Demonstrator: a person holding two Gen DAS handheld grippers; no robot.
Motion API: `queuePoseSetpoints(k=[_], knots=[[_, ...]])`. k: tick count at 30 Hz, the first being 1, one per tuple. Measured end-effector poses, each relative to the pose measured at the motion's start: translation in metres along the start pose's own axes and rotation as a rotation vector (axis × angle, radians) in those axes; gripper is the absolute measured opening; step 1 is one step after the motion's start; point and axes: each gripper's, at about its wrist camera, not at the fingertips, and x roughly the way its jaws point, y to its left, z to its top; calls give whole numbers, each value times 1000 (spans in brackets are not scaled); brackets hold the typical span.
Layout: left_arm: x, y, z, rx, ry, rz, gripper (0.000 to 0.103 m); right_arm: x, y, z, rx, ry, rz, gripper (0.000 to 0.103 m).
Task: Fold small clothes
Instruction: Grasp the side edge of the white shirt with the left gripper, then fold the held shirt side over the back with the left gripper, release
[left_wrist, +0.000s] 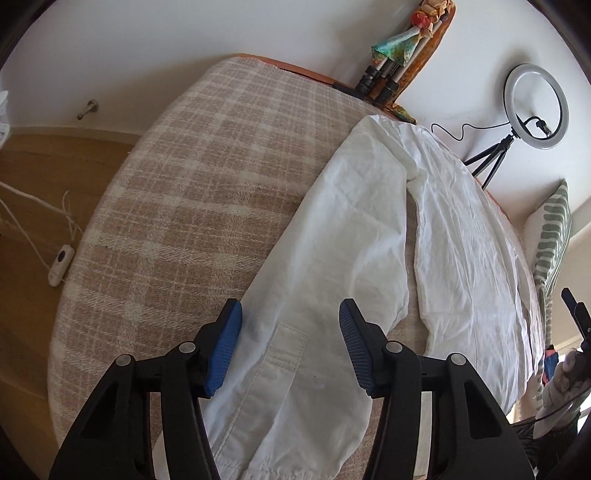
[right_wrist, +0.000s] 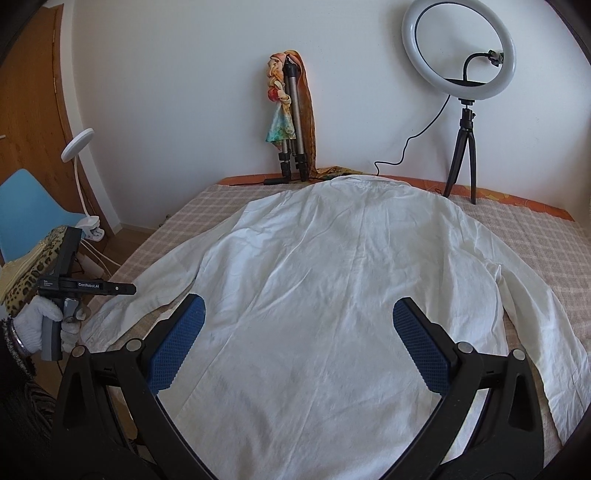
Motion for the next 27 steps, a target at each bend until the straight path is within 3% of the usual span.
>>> queuePoseSetpoints(k=[1, 4, 8, 11, 12, 14, 16, 18, 20, 21, 22, 24, 27], knots=[[1, -2, 0, 10, 4, -8, 31, 0, -2, -1, 4, 2, 0, 103], [4, -4, 1, 13, 1, -5, 8, -1, -7, -2, 14, 3, -4, 103], [-2, -6, 1, 15, -30, -12, 3, -2, -9, -1, 22, 3, -2, 103], [-10, -12, 3, 58, -82, 35, 3, -2, -8, 0, 15, 0, 3, 103], [-11, -13, 4, 69, -88, 55, 5, -2, -7, 0, 11, -1, 5, 103], [-12, -12, 7, 72, -78, 46, 21, -2, -5, -1, 4, 0, 5, 103], [-10, -9, 7, 69, -78, 84, 72, -2, -2, -1, -7, 0, 4, 103], [-8, -5, 4, 68, -98, 109, 70, -1, -1, -2, -14, 3, 3, 103], [1, -3, 4, 70, -49, 108, 54, 0, 0, -2, -13, 6, 8, 103], [5, -2, 2, 69, -24, 112, 26, 1, 0, -1, -12, 7, 10, 103], [4, -1, 1, 77, -51, 129, 19, 1, 1, -1, -12, 8, 11, 103], [5, -2, 0, 84, -40, 64, 3, 1, 1, -1, -11, 7, 10, 103], [-1, -11, -3, 102, -72, 51, 1, 1, 0, 0, 0, 8, 14, 103]])
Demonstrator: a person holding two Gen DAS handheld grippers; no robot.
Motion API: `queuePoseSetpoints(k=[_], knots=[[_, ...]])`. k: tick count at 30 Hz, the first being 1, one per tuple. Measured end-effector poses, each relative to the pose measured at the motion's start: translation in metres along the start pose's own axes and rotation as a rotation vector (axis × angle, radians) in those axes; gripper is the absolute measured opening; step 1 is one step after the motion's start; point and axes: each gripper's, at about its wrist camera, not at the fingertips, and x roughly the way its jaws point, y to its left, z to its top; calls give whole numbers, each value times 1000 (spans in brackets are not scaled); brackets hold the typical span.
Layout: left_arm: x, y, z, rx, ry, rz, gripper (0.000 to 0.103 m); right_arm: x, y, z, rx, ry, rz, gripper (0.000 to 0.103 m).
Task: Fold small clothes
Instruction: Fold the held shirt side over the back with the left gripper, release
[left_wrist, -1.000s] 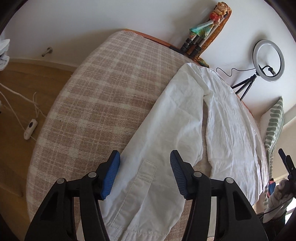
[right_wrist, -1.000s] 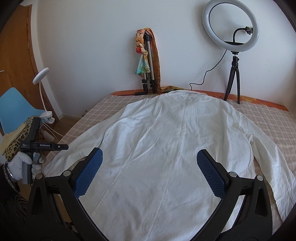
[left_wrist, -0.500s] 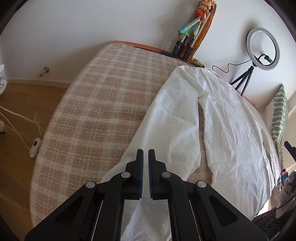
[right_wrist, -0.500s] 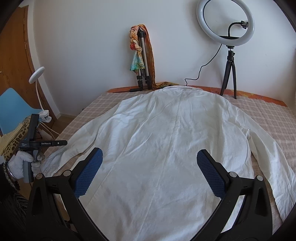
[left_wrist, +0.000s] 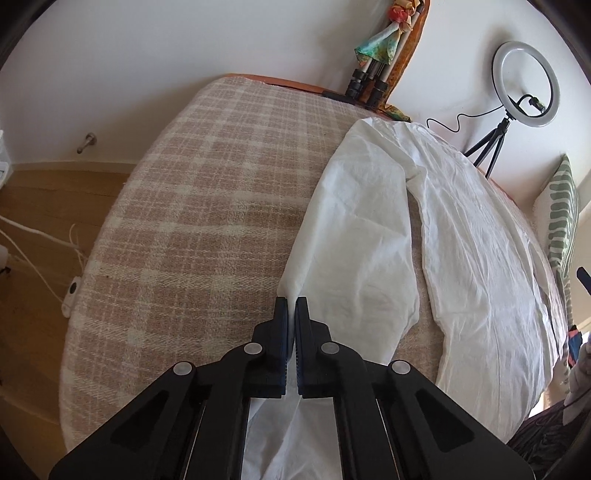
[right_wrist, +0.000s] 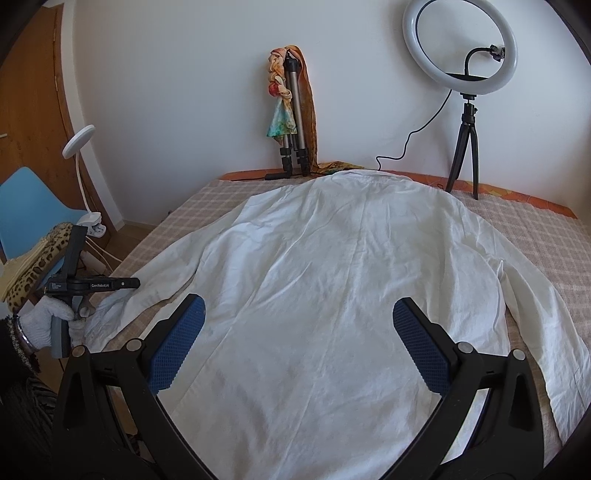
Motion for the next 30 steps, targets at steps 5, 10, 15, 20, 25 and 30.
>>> queuePoseSetpoints(k=[5, 10, 15, 20, 25, 30], knots=[[-28, -23, 8, 22, -88, -89, 1, -3, -2, 0, 9, -6, -2, 103], [-45, -44, 12, 17, -128, -183, 1, -3, -4, -1, 14, -2, -2, 103], [-47, -94, 13, 95, -144, -241, 1, 1, -4, 1, 16, 7, 2, 103], [-31, -154, 6, 206, -79, -311, 1, 4, -3, 4, 26, 11, 14, 103], [-5, -196, -15, 315, 31, -313, 5, 5, -6, 5, 22, 16, 8, 103], [-13, -208, -32, 375, 76, -345, 25, 8, -15, 6, 38, 34, 11, 103]])
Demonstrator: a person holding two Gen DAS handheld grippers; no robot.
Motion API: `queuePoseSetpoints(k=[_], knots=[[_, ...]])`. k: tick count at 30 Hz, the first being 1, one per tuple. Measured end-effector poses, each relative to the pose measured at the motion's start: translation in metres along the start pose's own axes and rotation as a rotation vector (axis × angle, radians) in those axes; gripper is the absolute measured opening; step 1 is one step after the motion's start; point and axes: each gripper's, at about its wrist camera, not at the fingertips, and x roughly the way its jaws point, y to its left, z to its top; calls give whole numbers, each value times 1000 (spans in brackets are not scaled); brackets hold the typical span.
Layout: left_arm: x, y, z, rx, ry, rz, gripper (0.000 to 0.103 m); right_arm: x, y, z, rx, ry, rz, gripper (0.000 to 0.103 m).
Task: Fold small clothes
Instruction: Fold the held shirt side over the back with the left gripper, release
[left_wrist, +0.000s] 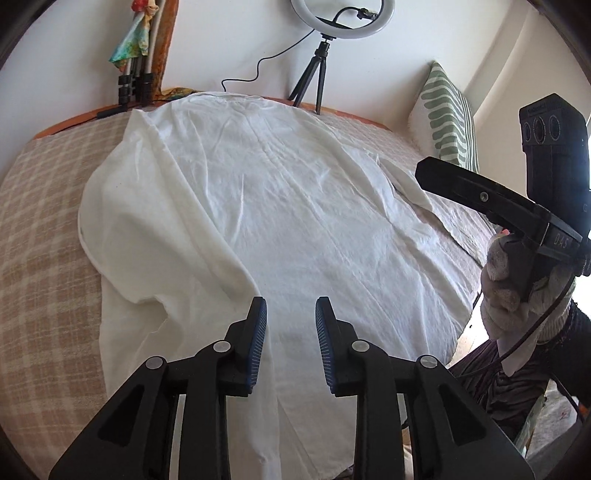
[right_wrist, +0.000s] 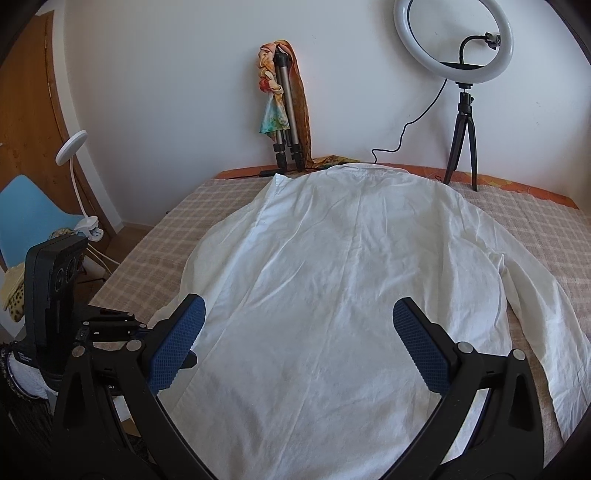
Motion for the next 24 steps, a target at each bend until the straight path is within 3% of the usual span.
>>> queuePoseSetpoints(k=[4, 7, 11, 14, 16, 18, 21, 24], knots=[[-30, 5, -16, -7, -34, -4, 25, 5, -4, -2, 24, 33, 30, 103], [-51, 25, -26, -61, -72, 68, 25, 16, -1, -8, 42, 92, 79, 103], [-58, 63, -41, -188, -55, 126, 25, 44, 11, -23, 120, 236, 267, 93], [-49, 76, -52, -269, -17, 70, 25, 63, 30, -38, 164, 336, 386, 85], [-40, 73, -53, -253, -2, 78, 25, 71, 43, -44, 149, 367, 408, 85], [-30, 65, -49, -184, 10, 137, 25, 77, 58, -49, 111, 389, 408, 83], [-23, 60, -39, -113, 10, 177, 25, 85, 71, -56, 93, 429, 428, 74], [-17, 62, -30, -63, 15, 202, 35, 95, 77, -62, 100, 465, 455, 64]])
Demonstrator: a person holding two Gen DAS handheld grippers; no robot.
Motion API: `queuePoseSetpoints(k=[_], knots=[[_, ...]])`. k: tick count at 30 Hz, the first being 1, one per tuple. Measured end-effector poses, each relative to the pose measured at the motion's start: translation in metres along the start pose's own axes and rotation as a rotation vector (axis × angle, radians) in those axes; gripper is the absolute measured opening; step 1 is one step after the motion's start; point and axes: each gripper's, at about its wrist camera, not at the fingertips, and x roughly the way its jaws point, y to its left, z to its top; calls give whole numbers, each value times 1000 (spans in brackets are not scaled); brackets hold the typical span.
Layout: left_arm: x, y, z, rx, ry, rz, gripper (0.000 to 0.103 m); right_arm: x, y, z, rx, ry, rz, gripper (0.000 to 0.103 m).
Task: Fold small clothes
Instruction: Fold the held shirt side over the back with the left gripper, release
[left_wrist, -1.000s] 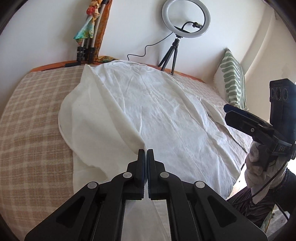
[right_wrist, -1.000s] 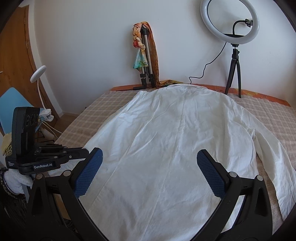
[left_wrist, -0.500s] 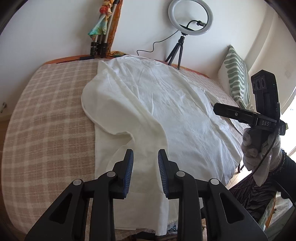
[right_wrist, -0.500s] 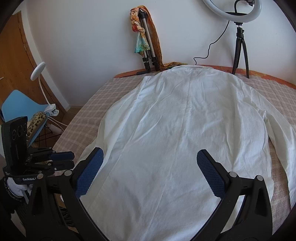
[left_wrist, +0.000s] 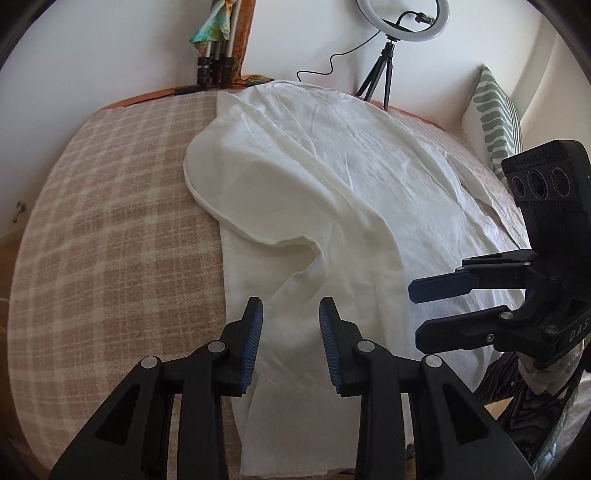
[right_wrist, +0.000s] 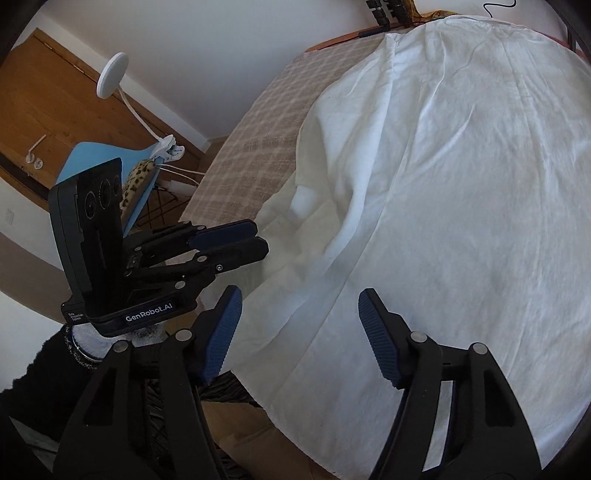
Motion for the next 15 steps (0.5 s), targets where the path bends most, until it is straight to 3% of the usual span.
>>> queuePoseSetpoints(k=[2, 4, 7, 8, 9, 11, 15], knots=[[7, 5, 5, -7, 14, -36, 35, 7, -1, -2, -3, 23, 9, 53], [12, 9, 8, -13, 26, -78, 35, 11, -2, -4, -2, 51, 25, 28], [19, 3, 7, 44, 45, -64, 30, 12, -5, -8, 5, 63, 35, 21], [22, 2, 6, 52, 60, -70, 23, 11, -5, -8, 3, 58, 30, 21], [24, 3, 4, 48, 75, -78, 7, 8, -6, -9, 3, 53, 21, 21], [21, 6, 0, 35, 70, -83, 5, 2, -8, -9, 14, 39, 13, 23], [8, 9, -6, 23, 48, -69, 2, 1, -8, -7, 29, 20, 38, 61]])
